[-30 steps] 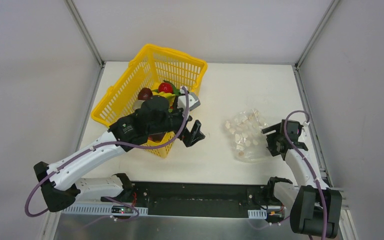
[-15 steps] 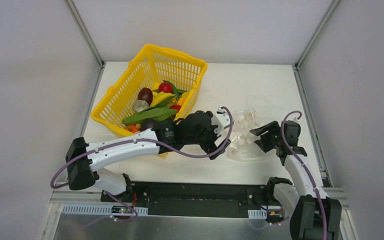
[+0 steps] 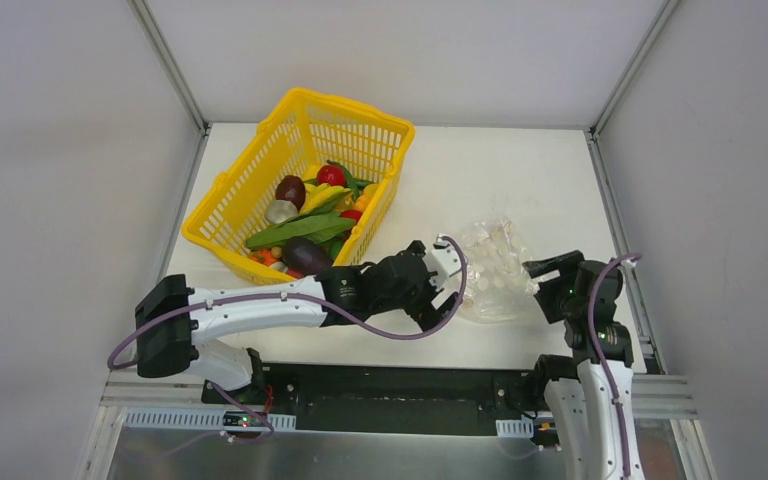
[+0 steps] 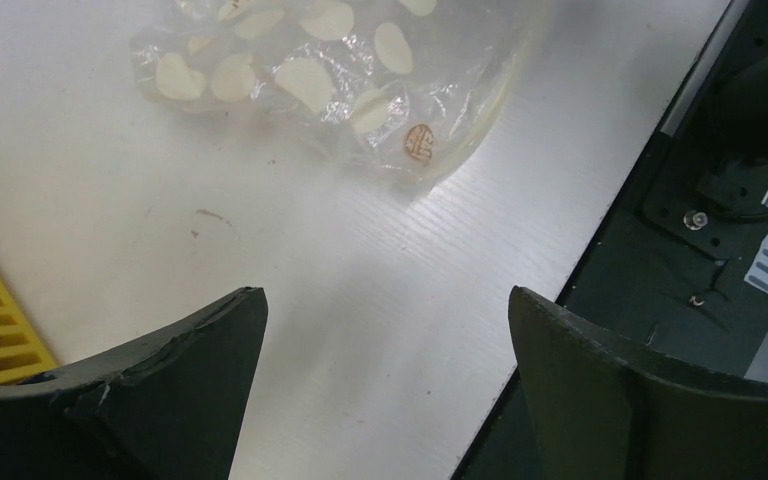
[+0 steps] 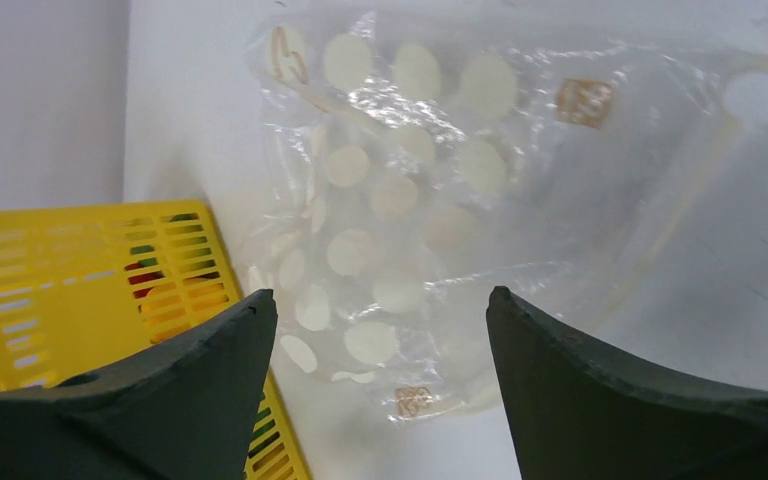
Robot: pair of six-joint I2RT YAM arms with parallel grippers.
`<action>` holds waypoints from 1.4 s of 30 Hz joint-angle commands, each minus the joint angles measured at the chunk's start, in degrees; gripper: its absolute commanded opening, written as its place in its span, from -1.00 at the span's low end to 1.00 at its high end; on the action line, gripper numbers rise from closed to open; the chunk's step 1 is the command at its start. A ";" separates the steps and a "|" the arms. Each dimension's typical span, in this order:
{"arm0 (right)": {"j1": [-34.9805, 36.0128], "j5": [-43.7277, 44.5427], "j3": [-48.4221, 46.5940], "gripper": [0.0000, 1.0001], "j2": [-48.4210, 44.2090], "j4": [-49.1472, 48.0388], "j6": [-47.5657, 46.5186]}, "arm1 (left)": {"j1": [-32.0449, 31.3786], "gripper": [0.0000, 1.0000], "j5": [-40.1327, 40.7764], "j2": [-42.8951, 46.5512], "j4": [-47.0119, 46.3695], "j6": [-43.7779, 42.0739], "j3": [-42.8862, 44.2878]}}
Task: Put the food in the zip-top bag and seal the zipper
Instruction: Pick up the zipper food storage bag at the center of the board.
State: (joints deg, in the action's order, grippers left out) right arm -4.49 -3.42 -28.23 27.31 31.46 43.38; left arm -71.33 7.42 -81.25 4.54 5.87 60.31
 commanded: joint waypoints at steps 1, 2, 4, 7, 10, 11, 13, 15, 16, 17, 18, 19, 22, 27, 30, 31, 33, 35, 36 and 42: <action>0.18 6.14 1.55 0.59 -3.15 12.01 6.90 | -0.30 0.87 4.44 4.56 -4.36 0.95 -2.91; 0.18 6.53 2.04 0.59 -3.30 12.16 7.63 | -0.34 0.87 4.63 5.06 -5.08 0.81 -3.45; 0.18 5.51 2.74 0.59 -2.11 11.89 7.88 | -0.30 0.88 4.82 5.80 -6.36 0.54 -4.26; 0.18 3.94 3.33 0.55 2.42 11.95 8.09 | -0.31 0.88 5.07 6.33 -6.64 0.30 -4.43; 0.27 3.95 3.20 0.51 6.83 11.85 6.96 | -0.32 0.88 5.20 6.69 -7.17 0.47 -4.75; 0.27 4.05 3.18 0.50 7.40 11.62 7.14 | -0.35 0.88 5.33 6.92 -7.40 0.54 -5.07; 0.27 4.53 3.94 0.50 7.59 10.41 7.54 | -0.31 0.88 5.62 7.19 -7.77 0.66 -5.67; 0.32 4.33 5.45 0.49 7.66 8.59 8.24 | -0.33 0.88 5.76 7.40 -7.67 0.65 -6.01; 0.36 4.02 6.25 0.49 8.04 7.65 8.42 | -0.30 0.88 5.78 7.47 -7.37 0.52 -5.96; 0.36 3.96 6.98 0.47 8.68 6.65 8.55 | -0.36 0.88 5.88 7.58 -7.02 0.46 -5.90; 0.36 2.22 7.49 0.44 9.33 5.84 8.72 | -0.31 0.88 6.04 7.59 -6.58 0.36 -5.79; 0.36 2.37 7.75 0.36 9.96 5.24 8.84 | -0.35 0.88 6.18 7.63 -6.11 0.28 -5.64; 0.36 2.76 8.97 0.06 9.09 1.19 8.37 | -0.31 0.88 5.73 8.22 -4.82 0.00 -5.19; 0.44 0.14 11.55 -0.75 7.15 -8.47 7.32 | -0.34 0.90 4.84 11.34 -5.61 -0.53 -7.52; 0.45 1.26 12.62 -1.00 7.11 -12.00 8.14 | -0.30 0.97 4.73 13.02 -8.56 -1.13 -9.34; 0.45 1.61 13.27 -1.00 7.02 -13.73 8.55 | -0.38 0.97 4.72 13.14 -9.02 -1.72 -9.56; 0.45 2.29 13.74 -1.00 6.65 -14.93 9.90 | -0.30 0.97 5.87 12.71 -7.98 -2.52 -8.27; 0.45 1.50 14.72 -1.00 5.40 -16.37 11.38 | -0.30 0.98 7.32 11.97 -6.66 -2.72 -6.74; 0.45 -0.24 14.93 -1.00 4.46 -17.00 11.19 | -0.30 0.98 7.76 11.61 -6.57 -2.81 -6.29; 0.45 -2.75 11.45 -1.00 -2.45 -10.62 5.55 | -0.30 0.97 8.77 8.36 0.22 -3.20 -1.00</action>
State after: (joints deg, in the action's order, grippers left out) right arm -4.36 -4.45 -13.56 28.77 19.00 51.92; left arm -71.29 14.13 -71.07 0.75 3.68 53.93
